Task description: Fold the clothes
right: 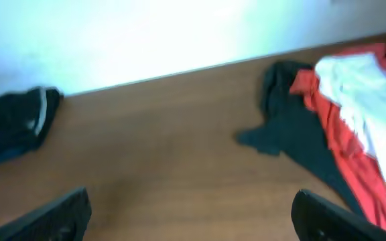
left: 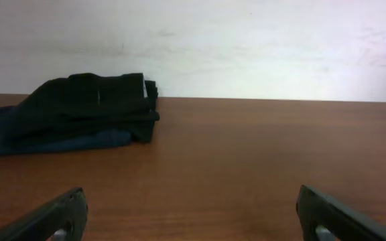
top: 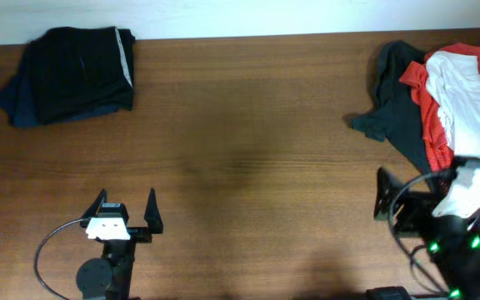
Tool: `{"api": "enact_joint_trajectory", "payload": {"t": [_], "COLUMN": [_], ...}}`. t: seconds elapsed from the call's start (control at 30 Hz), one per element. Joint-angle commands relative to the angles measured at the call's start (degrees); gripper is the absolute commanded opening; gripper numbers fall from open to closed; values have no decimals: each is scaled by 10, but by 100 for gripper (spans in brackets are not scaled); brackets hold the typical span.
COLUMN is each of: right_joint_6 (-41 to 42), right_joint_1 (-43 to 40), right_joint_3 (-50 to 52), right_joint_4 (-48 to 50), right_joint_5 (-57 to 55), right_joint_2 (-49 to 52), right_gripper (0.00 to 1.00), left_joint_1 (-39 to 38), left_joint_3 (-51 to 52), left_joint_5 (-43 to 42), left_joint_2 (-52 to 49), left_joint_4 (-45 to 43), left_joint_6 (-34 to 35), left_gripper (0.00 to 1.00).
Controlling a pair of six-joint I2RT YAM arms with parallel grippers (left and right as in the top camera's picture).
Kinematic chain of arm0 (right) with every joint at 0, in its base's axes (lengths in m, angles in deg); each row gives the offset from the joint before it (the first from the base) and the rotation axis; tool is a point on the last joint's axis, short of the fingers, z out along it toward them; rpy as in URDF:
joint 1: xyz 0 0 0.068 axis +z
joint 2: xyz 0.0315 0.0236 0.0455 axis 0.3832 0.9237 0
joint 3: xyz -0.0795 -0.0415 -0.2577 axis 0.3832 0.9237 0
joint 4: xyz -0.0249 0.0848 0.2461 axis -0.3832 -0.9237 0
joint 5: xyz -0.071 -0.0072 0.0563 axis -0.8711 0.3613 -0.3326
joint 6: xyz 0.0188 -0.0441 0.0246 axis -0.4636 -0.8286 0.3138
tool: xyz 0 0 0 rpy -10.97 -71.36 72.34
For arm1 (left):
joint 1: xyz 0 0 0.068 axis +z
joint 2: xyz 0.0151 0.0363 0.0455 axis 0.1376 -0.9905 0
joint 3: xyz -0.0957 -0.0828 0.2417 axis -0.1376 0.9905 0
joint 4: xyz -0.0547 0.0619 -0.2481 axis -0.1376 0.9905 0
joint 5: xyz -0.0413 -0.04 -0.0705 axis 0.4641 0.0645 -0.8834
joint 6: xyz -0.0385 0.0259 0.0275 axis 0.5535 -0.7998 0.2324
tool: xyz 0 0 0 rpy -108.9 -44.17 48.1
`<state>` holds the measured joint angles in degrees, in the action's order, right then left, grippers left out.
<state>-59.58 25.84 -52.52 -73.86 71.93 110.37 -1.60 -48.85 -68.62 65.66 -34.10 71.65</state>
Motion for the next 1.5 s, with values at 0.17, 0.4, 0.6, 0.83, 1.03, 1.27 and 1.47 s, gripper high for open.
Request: {"api": "enact_joint_trajectory", "payload": {"t": [0.17,0.4,0.6,0.83,1.03,1.27,1.47], "right_joint_6": [4,2,-40,-58,-58,-58,-58], "right_joint_1": [11,-30,-30,-30,-30,-30,-30], "right_joint_3": [475,614,637,637,637,637,637], "right_joint_4": [317,547,593,493,494,494,494], "right_joint_5": [40,40,42,51,50,50,50], "right_joint_2": [-297,-328,-328,-328,-328,-328,-328], "right_gripper": [98,99,99,99,99,99,99], "left_joint_1": [1,1,1,1,1,1,1], "left_joint_3": [5,5,5,5,5,5,5], "left_joint_5": [3,3,3,3,3,3,3], "left_joint_2": [3,3,3,3,3,3,3], "left_joint_4": [0,0,0,0,0,0,0], "left_joint_6": [3,3,3,3,3,3,3], "left_gripper": [99,99,99,99,99,99,99]}}
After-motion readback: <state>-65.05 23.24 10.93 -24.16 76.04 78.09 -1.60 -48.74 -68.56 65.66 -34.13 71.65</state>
